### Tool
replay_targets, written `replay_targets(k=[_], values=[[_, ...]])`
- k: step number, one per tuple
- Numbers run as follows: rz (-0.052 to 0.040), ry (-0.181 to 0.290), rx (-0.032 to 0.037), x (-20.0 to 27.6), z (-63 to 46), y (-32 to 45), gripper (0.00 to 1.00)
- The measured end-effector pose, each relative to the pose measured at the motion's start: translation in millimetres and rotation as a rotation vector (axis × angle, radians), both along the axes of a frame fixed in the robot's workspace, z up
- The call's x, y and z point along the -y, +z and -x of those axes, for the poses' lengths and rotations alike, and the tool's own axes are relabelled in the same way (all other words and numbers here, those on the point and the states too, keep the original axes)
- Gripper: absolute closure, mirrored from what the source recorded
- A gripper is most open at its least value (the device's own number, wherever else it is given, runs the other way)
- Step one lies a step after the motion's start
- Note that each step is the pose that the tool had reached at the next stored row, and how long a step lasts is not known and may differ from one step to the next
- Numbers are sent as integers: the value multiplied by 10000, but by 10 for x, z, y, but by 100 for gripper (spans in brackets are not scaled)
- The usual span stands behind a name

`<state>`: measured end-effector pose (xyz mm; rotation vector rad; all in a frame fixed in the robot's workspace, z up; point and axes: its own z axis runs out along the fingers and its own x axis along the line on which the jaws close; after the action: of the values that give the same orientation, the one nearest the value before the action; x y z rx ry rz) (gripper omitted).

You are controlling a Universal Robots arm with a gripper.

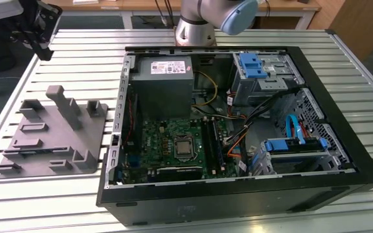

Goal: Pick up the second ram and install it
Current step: 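Reach for the second ram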

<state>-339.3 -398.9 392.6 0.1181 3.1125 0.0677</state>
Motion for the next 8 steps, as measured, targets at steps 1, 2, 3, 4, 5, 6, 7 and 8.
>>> replay_targets(k=[1,2,3,4,5,6,7,8], values=[[1,0,-1,0,26,0,90],[1,0,-1,0,49,0,90],[0,1,0,0,73,-1,90],[1,1,-1,0,96,0,90],[0,1,0,0,119,-1,90],[0,1,0,0,143,-2,90],[0,1,0,0,167,-2,90],[0,2,0,0,192,-2,90]])
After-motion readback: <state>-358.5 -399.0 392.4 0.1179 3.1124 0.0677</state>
